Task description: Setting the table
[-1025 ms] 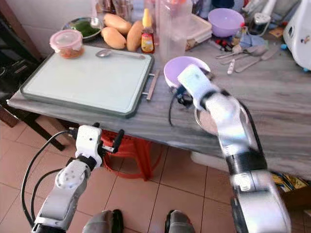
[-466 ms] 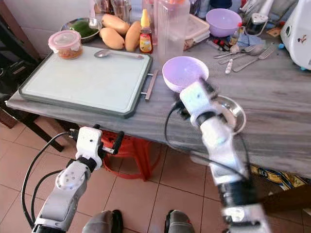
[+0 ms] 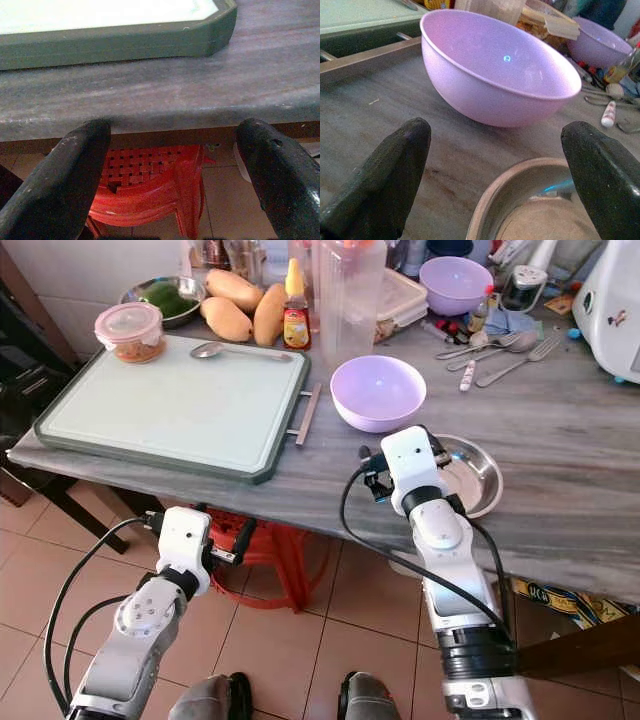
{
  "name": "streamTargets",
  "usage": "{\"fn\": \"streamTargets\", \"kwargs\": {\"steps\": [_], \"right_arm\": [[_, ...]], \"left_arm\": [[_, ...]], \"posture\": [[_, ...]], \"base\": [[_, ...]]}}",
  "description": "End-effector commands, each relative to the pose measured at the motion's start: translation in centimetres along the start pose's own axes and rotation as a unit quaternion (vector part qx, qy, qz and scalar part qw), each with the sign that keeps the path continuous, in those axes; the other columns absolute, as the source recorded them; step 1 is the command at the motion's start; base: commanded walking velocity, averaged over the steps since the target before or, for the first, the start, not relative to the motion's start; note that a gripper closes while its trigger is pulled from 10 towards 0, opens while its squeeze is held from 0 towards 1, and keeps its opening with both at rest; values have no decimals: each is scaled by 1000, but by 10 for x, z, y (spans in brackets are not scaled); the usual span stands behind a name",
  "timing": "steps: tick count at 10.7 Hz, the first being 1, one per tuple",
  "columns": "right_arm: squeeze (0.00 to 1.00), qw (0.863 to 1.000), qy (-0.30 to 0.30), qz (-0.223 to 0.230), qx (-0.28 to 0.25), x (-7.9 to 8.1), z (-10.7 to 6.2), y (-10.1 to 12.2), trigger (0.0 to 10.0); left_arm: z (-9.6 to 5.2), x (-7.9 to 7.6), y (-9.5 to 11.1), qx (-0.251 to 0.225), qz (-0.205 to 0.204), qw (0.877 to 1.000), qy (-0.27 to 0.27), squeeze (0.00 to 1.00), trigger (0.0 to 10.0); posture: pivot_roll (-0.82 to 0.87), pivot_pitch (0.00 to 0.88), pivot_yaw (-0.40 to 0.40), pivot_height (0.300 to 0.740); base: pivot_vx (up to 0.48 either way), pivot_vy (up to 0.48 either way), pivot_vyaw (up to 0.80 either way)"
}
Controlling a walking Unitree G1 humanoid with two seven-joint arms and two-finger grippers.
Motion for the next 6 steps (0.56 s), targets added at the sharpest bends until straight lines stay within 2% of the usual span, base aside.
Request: {"fn": "streamTargets", "kwargs": {"steps": [1,2,3,6], "right_arm": [[722,1000,-3,15,19,0,-2,-10,10000],[153,999,-5,33,28,4,-5,-13,10000],[0,998,-7,53,29,7,-7,-12,10000],[0,995,-38,96,12,6,-16,-7,10000]], "left_arm": [[-2,-1,-3,7,-1,1000,-2,0,10000],[-2,0,-3,6,-1,1000,-2,0,10000],[-2,0,-3,7,0,1000,-2,0,10000],[-3,1,-3,7,2,1000,-4,0,10000]], "posture": [[-32,163,19,740],[-31,166,19,740],[-33,165,20,740],[-34,169,24,740]], "base": [[0,0,0],[0,0,0],[0,0,0],[0,0,0]]}}
Point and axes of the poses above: a point about 5 cm out from each wrist's last joint towards the gripper, its own z axis pointing out of the wrist towards the gripper, its own y axis along the axis of the wrist's last joint, x = y × z, the point moved 6 cm from there along z, pointing out of the wrist towards the gripper
